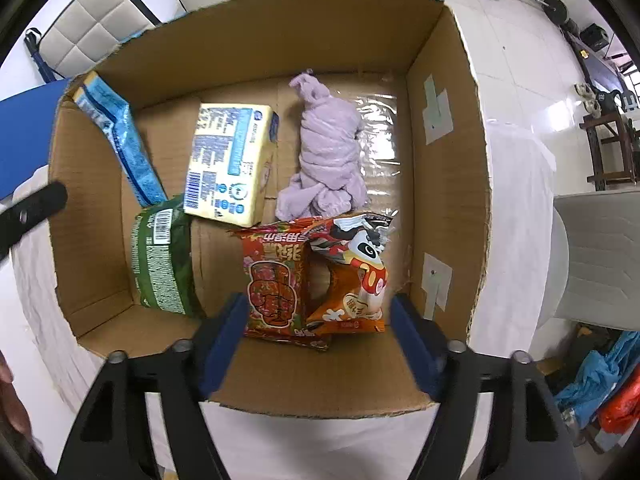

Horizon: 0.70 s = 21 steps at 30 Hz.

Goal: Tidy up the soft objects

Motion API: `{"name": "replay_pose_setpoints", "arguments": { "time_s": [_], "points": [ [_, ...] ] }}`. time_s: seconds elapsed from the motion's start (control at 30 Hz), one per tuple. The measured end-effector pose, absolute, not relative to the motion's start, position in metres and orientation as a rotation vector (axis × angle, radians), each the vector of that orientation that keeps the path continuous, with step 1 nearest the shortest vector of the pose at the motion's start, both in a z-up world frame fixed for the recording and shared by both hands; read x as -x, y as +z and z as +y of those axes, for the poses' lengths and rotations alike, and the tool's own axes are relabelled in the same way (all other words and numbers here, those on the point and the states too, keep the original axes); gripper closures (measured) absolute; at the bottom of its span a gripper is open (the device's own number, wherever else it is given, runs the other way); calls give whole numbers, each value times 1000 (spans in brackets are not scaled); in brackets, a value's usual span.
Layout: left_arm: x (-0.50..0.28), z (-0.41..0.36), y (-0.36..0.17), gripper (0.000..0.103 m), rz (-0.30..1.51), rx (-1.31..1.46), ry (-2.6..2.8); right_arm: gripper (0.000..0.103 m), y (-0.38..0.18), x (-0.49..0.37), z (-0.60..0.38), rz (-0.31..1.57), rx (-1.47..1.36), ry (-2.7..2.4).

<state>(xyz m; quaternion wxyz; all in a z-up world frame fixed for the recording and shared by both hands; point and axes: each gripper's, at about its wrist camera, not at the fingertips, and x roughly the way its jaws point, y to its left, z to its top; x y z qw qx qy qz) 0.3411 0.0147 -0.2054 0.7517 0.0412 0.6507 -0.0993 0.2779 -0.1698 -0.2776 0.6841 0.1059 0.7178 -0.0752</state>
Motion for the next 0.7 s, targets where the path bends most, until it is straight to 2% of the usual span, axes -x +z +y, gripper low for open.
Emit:
{"name": "replay_pose_setpoints", "arguments": {
  "time_s": [0.07,0.13,0.23,0.7],
  "points": [
    [-332,16,-199,10,1399,-89,-219,16,-274,-275,-167,1602,-227,-167],
    [-325,17,-195,4,1389,-87,-215,15,-269,-271,-166,1588,-217,-165],
    [-313,21,-187,2,1360,-91,-206,0,-259,-265,-163,1559,-203,-161],
    [-254,26,-138,2,1251,-58,-199,0,-200,-216,-157,1431,-215,-150]
  ]
}}
